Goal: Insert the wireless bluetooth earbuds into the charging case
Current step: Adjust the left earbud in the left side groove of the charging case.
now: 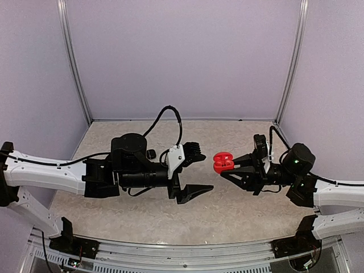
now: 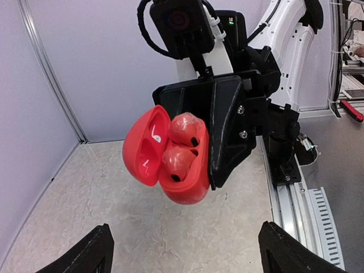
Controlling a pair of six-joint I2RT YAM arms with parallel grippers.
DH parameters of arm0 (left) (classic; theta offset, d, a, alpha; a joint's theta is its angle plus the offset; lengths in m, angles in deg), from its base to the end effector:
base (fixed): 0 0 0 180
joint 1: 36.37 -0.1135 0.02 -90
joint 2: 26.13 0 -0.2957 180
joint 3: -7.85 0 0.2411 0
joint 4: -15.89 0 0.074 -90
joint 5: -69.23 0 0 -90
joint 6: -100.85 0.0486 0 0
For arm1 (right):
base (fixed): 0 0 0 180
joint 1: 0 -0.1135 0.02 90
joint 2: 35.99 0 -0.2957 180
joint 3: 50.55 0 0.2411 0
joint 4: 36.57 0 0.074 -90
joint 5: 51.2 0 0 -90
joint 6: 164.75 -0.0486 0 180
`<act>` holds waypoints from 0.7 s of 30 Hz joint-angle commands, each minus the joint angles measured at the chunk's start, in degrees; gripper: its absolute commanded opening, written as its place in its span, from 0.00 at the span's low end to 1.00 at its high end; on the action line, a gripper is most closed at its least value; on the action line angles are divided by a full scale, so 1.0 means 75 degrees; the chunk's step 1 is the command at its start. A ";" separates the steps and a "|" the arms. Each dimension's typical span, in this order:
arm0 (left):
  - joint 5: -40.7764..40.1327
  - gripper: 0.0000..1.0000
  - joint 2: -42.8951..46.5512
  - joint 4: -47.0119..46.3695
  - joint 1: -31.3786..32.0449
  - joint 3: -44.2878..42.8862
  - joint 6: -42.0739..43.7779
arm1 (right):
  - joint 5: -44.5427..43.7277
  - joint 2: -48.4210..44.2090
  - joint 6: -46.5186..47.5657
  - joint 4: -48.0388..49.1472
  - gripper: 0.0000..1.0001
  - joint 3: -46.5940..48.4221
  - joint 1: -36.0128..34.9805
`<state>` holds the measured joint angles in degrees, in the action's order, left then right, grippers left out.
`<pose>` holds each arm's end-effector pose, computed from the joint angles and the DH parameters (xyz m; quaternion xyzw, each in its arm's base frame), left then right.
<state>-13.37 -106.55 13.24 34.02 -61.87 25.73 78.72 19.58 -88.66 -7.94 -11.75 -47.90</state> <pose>0.1044 -0.3117 0.3432 0.5414 0.5256 -0.3478 0.5564 0.1060 0.1638 0.3107 -0.4266 0.4891 0.5594 0.5156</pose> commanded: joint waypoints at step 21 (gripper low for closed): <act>-0.0603 0.86 -0.0369 0.0082 0.0997 -0.0607 0.1653 | 0.0115 0.0159 -0.0591 -0.0350 0.00 0.0233 -0.0135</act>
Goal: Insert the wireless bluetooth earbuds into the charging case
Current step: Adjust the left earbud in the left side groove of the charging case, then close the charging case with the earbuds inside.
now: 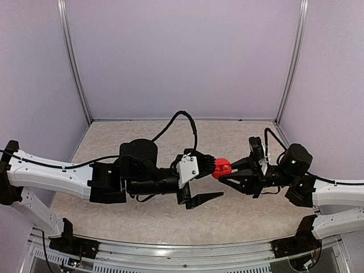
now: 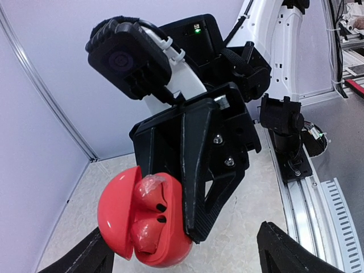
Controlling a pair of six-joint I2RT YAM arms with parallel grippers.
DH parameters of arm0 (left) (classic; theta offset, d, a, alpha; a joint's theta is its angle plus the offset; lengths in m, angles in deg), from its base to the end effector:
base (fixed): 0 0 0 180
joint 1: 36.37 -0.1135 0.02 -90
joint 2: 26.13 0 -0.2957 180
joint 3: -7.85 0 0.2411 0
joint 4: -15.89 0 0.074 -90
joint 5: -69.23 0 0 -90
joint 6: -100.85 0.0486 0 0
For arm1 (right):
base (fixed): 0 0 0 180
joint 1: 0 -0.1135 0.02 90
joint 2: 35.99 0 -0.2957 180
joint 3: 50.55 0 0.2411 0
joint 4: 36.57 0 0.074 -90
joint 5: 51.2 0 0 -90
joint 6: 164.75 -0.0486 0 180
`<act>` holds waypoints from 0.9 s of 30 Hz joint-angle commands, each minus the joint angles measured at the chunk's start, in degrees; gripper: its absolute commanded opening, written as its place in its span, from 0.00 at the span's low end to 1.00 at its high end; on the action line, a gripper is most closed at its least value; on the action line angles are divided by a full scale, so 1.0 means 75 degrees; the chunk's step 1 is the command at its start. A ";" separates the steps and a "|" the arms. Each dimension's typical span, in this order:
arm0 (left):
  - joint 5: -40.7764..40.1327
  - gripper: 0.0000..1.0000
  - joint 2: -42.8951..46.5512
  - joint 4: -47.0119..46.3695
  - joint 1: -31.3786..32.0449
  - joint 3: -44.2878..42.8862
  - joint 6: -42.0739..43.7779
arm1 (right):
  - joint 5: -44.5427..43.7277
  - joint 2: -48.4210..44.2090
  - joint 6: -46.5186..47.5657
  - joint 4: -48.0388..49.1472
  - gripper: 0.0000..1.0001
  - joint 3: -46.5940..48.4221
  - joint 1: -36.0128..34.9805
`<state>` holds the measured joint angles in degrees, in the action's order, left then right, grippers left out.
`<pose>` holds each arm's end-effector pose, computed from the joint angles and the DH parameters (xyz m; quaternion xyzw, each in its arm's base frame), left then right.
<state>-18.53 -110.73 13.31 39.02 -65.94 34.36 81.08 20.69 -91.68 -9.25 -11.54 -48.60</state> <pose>0.0865 -0.3394 0.3451 0.5827 0.4817 -0.2996 0.5820 0.1049 0.1684 0.3058 -0.4293 0.5037 0.5813 0.4734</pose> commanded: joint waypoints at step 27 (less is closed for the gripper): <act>-0.1916 0.76 0.0099 0.0523 0.1092 0.0117 0.3070 | -0.0590 0.0098 -0.1817 -0.0223 0.00 0.0337 -0.0041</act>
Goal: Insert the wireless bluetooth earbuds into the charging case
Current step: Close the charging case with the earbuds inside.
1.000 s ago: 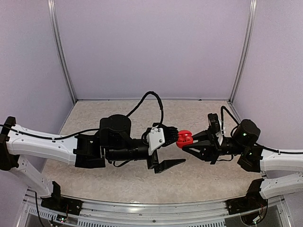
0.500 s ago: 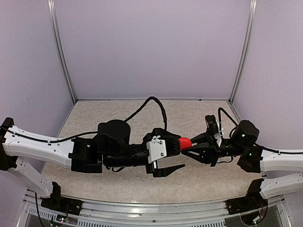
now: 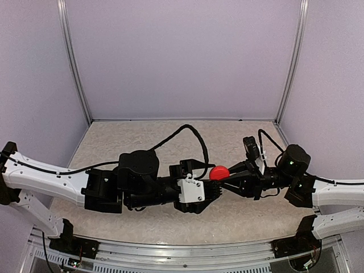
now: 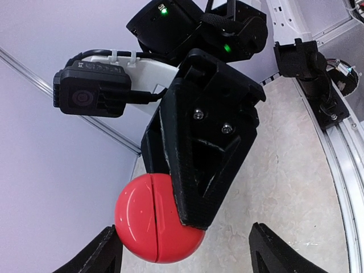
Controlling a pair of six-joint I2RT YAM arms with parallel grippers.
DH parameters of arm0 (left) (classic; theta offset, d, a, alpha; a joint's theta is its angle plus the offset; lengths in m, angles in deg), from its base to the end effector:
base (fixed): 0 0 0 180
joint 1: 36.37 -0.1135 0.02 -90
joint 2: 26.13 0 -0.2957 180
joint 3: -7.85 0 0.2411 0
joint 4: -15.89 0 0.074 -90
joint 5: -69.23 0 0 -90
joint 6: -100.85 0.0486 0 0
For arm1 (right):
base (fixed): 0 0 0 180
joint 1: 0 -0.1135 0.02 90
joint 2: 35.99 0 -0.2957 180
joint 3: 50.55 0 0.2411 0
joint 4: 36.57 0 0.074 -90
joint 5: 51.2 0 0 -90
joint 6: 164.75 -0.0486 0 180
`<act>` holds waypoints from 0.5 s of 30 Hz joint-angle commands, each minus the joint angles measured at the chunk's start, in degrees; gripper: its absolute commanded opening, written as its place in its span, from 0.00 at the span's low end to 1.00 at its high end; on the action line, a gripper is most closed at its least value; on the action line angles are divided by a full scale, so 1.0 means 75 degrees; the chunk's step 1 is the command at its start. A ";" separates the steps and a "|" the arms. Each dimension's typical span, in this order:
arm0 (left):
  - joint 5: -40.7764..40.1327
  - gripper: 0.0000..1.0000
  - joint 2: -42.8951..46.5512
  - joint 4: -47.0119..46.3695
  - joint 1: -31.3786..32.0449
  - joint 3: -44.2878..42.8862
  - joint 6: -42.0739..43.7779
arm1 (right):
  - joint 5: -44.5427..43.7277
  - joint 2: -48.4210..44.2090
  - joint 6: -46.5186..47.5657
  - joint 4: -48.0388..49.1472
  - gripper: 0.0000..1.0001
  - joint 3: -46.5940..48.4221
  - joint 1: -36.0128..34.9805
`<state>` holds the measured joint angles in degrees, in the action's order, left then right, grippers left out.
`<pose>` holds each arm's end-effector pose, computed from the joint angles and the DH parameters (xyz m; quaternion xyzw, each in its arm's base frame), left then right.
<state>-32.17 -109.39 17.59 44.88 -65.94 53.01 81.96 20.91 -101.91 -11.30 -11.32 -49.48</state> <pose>0.0616 -0.3370 0.3439 0.6470 0.4199 -0.1391 0.6211 0.1025 0.1712 0.3025 -0.3901 0.5474 0.6239 0.3987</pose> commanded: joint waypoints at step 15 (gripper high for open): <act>-0.0695 0.74 -0.0494 -0.0567 0.0299 -0.0032 0.1515 | -0.0667 0.0272 -0.0717 -0.0047 0.00 0.0241 -0.0017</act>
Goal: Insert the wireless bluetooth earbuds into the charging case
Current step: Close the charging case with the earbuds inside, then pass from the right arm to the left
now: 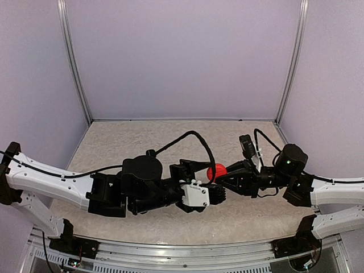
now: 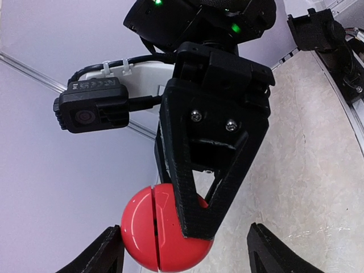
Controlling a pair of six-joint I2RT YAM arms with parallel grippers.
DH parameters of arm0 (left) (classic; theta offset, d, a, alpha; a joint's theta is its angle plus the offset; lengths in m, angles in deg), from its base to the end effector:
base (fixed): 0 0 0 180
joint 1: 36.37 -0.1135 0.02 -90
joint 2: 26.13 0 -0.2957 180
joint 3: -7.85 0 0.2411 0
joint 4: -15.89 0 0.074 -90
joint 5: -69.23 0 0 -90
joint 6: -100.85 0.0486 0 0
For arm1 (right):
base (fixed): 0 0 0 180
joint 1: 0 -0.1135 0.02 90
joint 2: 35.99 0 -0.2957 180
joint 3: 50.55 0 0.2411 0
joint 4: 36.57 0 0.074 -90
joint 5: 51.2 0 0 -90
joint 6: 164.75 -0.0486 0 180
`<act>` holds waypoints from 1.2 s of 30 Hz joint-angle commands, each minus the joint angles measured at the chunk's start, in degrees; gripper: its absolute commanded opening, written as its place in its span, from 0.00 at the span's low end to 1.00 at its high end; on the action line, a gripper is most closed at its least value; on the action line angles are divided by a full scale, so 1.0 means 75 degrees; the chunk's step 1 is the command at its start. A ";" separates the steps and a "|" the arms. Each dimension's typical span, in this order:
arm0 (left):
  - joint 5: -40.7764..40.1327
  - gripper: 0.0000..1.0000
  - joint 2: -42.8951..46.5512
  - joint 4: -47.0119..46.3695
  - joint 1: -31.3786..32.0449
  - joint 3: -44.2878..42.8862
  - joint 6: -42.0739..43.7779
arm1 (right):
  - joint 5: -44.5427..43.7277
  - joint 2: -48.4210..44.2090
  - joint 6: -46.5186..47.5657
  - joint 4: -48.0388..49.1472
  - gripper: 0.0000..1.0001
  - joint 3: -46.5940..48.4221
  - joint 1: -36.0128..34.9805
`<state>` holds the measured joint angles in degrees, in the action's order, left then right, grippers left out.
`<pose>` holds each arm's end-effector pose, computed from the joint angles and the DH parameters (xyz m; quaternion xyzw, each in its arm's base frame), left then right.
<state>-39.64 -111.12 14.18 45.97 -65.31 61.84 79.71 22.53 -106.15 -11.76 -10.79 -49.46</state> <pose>0.0620 -0.3431 0.3376 0.6528 0.3962 -0.0501 0.6437 0.1084 0.1757 0.2998 -0.3549 0.5781 0.6296 0.3786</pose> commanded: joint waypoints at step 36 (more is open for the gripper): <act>0.0139 0.39 -0.0696 0.0093 -0.0109 -0.0284 0.0320 | -0.0400 0.0106 -0.0089 0.0035 0.13 0.0231 -0.0262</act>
<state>-43.67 -114.66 12.96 45.19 -66.66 66.67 77.08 23.86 -108.51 -14.34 -10.79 -50.16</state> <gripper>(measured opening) 0.497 0.210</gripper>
